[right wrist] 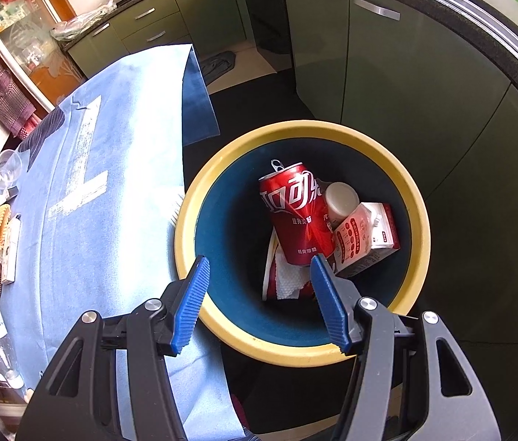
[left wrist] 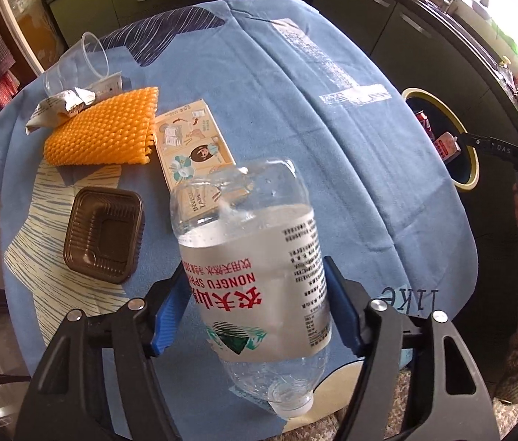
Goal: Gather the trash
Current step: 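Carry the water bottle over the bin and open the left gripper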
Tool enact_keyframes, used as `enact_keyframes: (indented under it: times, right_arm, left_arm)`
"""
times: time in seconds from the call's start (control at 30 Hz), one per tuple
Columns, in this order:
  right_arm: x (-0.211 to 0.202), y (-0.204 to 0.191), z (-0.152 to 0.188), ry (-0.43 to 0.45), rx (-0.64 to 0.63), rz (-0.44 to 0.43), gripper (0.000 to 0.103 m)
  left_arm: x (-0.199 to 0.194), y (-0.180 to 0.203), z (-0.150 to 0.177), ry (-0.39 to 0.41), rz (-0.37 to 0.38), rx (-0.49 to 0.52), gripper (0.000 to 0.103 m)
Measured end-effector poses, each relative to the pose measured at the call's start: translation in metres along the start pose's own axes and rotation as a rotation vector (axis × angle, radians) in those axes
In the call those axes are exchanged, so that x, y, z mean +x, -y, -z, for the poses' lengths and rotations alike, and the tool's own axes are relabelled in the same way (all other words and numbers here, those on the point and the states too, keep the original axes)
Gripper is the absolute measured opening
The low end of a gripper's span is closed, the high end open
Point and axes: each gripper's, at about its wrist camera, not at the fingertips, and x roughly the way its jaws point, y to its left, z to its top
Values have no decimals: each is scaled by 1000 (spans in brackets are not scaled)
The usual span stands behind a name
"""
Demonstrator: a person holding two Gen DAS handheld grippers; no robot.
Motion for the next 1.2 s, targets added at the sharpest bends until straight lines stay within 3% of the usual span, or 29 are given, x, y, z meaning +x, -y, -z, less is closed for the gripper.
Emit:
enact_keyframes:
  times: [0.47,0.87,1.2]
  right_arm:
    - [-4,-4,9,-1,-7,-18,57]
    - [-24,-7,16,40,-23,-26,57]
    - [-74,13,29,151,25,-56,57]
  left_arm:
    - [-58,19,-6,130,20,78,64]
    - [-72,29,-20,182,25,114,64]
    - [-81,94,-62,214,90,280,64]
